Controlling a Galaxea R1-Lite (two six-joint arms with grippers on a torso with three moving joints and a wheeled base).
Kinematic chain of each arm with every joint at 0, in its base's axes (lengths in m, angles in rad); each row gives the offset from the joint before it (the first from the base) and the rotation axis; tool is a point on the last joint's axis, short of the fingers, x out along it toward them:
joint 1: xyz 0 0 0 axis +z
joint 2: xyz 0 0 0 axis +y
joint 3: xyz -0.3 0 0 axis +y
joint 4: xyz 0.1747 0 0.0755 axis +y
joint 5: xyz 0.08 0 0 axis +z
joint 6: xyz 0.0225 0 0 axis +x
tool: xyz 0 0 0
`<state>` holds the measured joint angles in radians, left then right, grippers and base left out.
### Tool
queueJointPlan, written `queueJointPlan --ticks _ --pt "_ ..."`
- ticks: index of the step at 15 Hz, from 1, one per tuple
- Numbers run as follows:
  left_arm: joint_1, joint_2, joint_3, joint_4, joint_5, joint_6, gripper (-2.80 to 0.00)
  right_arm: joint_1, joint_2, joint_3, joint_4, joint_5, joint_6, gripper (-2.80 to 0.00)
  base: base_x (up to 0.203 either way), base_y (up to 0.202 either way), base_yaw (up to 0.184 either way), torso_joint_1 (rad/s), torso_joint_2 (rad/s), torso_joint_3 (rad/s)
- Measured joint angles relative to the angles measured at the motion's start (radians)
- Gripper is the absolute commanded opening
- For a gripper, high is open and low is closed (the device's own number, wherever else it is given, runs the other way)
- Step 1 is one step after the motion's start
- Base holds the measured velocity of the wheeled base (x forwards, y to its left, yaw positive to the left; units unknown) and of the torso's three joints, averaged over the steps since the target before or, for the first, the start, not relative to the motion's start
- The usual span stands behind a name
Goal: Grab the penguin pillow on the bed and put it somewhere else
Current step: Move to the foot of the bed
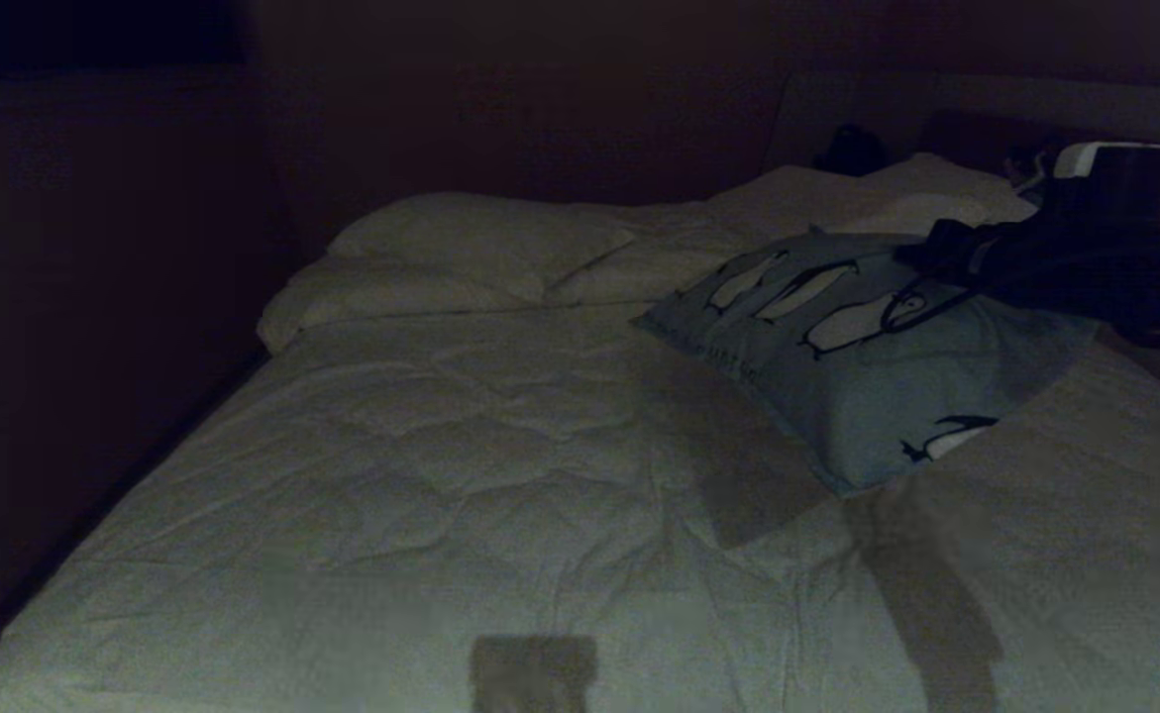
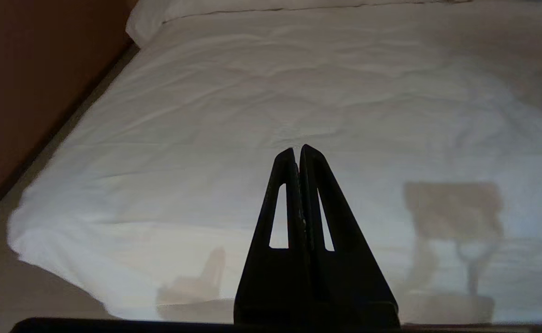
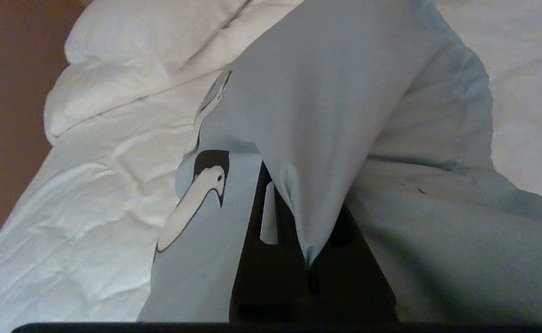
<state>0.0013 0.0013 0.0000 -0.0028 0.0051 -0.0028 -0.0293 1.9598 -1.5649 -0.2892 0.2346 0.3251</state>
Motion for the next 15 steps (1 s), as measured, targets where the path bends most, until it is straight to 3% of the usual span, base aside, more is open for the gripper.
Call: queueJointPlan --ticks 15 --pt "0.0 0.0 0.0 -0.001 0.001 0.0 -2.8 0.052 -0.005 -0.003 -0.001 -0.036 -0.005 -2.8 0.0 0.196 -0.002 0.002 0.0 0.001"
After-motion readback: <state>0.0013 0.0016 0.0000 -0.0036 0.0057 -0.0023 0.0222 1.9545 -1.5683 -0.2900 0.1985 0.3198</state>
